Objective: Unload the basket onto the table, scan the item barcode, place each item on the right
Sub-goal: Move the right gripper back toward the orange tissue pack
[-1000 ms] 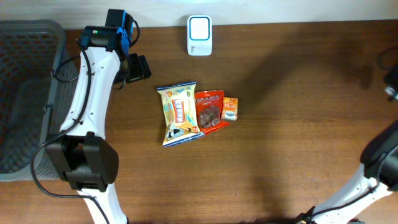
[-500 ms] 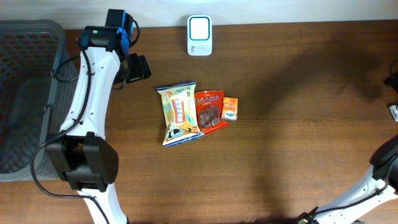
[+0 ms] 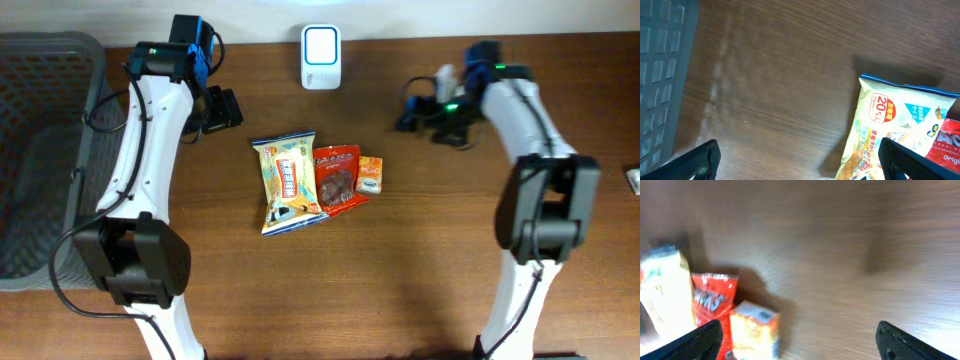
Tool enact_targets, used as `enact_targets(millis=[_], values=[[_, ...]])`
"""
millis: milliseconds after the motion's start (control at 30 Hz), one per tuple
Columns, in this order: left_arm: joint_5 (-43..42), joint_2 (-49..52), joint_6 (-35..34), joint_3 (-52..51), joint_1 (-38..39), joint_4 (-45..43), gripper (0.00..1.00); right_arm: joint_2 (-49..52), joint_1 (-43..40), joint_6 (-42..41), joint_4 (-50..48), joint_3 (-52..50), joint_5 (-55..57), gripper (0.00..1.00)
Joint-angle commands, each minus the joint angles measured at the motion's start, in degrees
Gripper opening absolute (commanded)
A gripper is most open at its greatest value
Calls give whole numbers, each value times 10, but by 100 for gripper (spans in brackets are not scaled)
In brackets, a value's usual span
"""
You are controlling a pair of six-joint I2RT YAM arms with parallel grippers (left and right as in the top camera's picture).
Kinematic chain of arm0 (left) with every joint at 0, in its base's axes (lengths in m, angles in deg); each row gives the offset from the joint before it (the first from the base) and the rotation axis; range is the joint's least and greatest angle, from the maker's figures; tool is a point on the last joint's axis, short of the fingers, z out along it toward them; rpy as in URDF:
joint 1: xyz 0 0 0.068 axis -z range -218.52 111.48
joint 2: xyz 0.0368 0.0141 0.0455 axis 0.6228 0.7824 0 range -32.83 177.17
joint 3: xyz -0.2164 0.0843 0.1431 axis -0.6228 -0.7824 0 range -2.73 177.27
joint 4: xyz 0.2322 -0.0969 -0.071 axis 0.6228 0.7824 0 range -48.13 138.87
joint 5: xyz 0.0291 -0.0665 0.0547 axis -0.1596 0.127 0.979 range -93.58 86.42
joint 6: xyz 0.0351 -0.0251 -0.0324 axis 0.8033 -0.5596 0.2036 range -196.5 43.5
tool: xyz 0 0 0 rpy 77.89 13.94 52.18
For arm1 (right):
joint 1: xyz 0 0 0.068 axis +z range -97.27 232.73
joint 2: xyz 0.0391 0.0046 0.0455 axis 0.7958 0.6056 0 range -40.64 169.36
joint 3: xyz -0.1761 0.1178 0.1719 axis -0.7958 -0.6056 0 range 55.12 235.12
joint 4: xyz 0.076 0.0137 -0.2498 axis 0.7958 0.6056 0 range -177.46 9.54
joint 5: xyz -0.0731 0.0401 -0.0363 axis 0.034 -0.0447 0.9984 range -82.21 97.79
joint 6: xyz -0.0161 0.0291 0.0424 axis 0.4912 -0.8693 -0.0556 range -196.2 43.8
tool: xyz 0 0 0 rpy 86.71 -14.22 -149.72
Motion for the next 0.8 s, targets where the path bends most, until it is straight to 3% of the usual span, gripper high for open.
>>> enact_targets(millis=[0,133,200,400,500,600,767], values=[[-2,0,-5,0,0,0,99,3,58,10,-2,-37,26,99],[-2,0,-5,0,0,0,99,3,86,5,-2,-72,74,96],[-2,0,-5,0,0,0,99,3,85,4,-2,-82,72,78],[-2,0,-5,0,0,0,99,3,86,4,2,-105,70,43],[-2,0,-5,0,0,0,99,3,86,4,15,-105,2,20],[-2,0,-5,0,0,0,99,3,79,4,42,-97,-26,4],[-2,0,-5,0,0,0,99,-9,26,96,90,-32,-178,4]])
